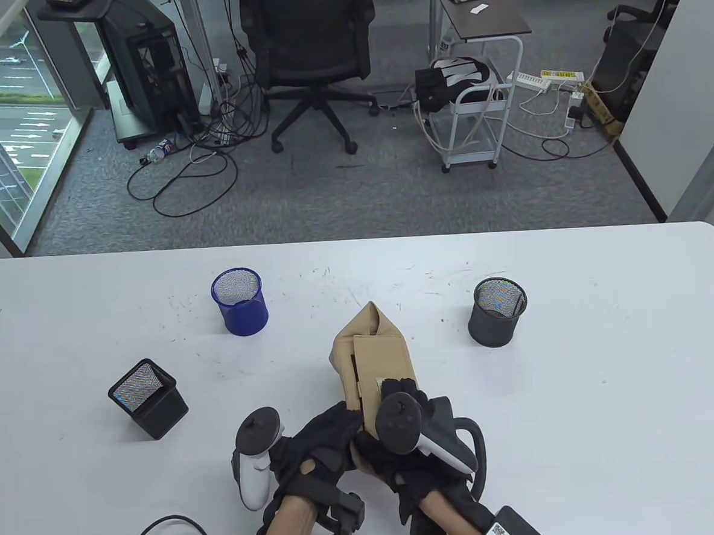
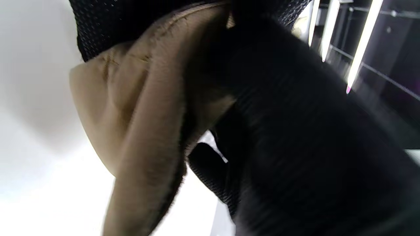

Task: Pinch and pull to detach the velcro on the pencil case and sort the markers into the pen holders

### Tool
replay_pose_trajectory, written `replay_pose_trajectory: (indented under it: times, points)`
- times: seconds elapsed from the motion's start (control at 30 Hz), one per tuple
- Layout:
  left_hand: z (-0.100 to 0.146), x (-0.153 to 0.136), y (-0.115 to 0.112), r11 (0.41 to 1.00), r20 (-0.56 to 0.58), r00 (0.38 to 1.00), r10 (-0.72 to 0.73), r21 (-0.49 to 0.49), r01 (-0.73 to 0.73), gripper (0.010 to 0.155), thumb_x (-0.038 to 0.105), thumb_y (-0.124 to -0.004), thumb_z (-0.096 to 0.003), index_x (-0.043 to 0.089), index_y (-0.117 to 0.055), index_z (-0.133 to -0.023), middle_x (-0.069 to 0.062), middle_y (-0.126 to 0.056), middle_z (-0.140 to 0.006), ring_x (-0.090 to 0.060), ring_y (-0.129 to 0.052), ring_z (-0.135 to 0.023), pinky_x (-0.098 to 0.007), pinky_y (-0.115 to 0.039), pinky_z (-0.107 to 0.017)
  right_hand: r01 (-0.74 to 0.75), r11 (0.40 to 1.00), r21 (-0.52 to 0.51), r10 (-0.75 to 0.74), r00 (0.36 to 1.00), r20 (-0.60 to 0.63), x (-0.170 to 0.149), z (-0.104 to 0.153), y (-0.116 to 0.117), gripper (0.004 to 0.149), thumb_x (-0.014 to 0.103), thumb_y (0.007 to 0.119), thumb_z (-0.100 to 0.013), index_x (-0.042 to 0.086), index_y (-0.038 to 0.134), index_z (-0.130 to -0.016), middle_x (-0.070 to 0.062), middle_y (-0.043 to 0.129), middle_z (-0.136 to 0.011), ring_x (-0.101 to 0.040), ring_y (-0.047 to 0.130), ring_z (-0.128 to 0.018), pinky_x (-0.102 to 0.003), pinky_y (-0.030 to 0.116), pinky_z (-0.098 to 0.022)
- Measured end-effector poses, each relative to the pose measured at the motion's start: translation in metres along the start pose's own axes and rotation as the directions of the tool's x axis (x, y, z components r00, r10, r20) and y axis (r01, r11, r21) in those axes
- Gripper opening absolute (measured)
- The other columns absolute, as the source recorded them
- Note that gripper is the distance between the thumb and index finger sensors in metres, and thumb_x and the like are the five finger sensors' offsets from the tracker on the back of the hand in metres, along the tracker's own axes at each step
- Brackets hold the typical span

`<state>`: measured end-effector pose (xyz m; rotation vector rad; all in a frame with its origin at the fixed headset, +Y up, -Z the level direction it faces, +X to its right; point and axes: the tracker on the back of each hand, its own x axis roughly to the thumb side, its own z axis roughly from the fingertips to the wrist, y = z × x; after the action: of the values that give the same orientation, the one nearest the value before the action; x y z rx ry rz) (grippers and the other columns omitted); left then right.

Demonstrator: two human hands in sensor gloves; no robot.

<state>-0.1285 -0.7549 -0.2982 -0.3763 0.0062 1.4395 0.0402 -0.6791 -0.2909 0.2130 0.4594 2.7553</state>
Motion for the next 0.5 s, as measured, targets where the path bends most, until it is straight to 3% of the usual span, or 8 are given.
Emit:
replay_pose_trajectory:
  times: [0.1, 0.17, 0.27, 0.33, 0.37, 0.43, 0.5]
  points:
    - [0.003, 0.001, 0.0, 0.998, 0.005, 0.999, -0.043, 0.045, 0.042, 0.051, 0.038, -0.072, -0.0546, 0.021, -0.075, -0.103, -0.015, -0.089, -0.1, -0.037, -0.1, -0.08, -0.049, -0.092, -0.05, -0.044, 0.996, -0.081, 0.04, 0.998, -0.046, 0.002, -0.003, 0.0, 0.064, 0.028, 0.069, -0.056, -0.003, 0.045, -0.107, -0.037, 0.06, -0.104, -0.054, 0.076, -0.086, -0.054, 0.084, -0.048]
    - [0.005, 0.0, 0.004, 0.997, -0.012, 1.0, -0.019, 0.077, 0.02, 0.051, 0.037, -0.073, -0.0537, 0.02, -0.077, -0.101, -0.016, -0.091, -0.098, -0.038, -0.102, -0.077, -0.049, -0.094, -0.048, -0.043, 0.986, -0.161, 0.04, 0.999, -0.017, -0.005, -0.002, -0.006, 0.054, 0.025, 0.069, -0.056, 0.001, 0.059, -0.103, -0.031, 0.077, -0.096, -0.046, 0.091, -0.076, -0.046, 0.091, -0.04]
    - [0.006, 0.001, 0.01, 0.997, -0.018, 1.0, 0.026, 0.076, -0.024, 0.051, 0.036, -0.075, -0.0526, 0.02, -0.079, -0.1, -0.017, -0.093, -0.095, -0.039, -0.103, -0.074, -0.048, -0.095, -0.045, 0.232, 0.968, -0.099, -0.223, 0.971, 0.09, -0.031, 0.0, -0.02, 0.052, 0.023, 0.07, -0.055, -0.001, 0.062, -0.101, -0.031, 0.081, -0.092, -0.045, 0.095, -0.07, -0.046, 0.092, -0.037]
    - [0.007, 0.002, 0.015, 0.993, -0.04, 0.999, 0.021, 0.113, -0.016, 0.051, 0.036, -0.074, -0.0531, 0.019, -0.079, -0.1, -0.017, -0.094, -0.094, -0.037, -0.105, -0.072, -0.046, -0.097, -0.043, 0.4, 0.903, -0.159, -0.389, 0.916, 0.098, -0.053, 0.005, -0.031, 0.052, 0.022, 0.069, -0.055, -0.002, 0.06, -0.101, -0.032, 0.081, -0.09, -0.045, 0.096, -0.068, -0.045, 0.093, -0.035]
    - [0.006, 0.002, 0.016, 0.994, -0.037, 0.999, 0.03, 0.109, -0.026, 0.051, 0.036, -0.074, -0.0531, 0.019, -0.079, -0.1, -0.016, -0.095, -0.094, -0.037, -0.106, -0.072, -0.046, -0.097, -0.043, 0.442, 0.885, -0.148, -0.431, 0.897, 0.099, -0.062, 0.006, -0.035, 0.053, 0.022, 0.07, -0.055, -0.003, 0.061, -0.1, -0.032, 0.082, -0.089, -0.044, 0.098, -0.067, -0.044, 0.094, -0.035]
    - [0.005, 0.003, 0.018, 0.995, -0.038, 0.997, 0.071, 0.07, -0.068, 0.051, 0.036, -0.074, -0.0534, 0.019, -0.079, -0.101, -0.016, -0.095, -0.095, -0.037, -0.105, -0.073, -0.046, -0.097, -0.043, 0.6, 0.79, -0.127, -0.595, 0.8, 0.077, -0.087, 0.008, -0.043, 0.053, 0.022, 0.07, -0.055, -0.003, 0.061, -0.1, -0.032, 0.084, -0.088, -0.043, 0.099, -0.066, -0.044, 0.094, -0.034]
    - [0.004, 0.005, 0.018, 0.996, -0.05, 0.997, 0.062, 0.06, -0.059, 0.051, 0.036, -0.073, -0.0536, 0.02, -0.078, -0.101, -0.015, -0.094, -0.095, -0.036, -0.105, -0.073, -0.046, -0.096, -0.044, 0.618, 0.778, -0.111, -0.621, 0.784, 0.016, -0.108, 0.006, -0.048, 0.053, 0.022, 0.071, -0.054, -0.003, 0.062, -0.1, -0.031, 0.086, -0.086, -0.041, 0.102, -0.062, -0.041, 0.096, -0.031]
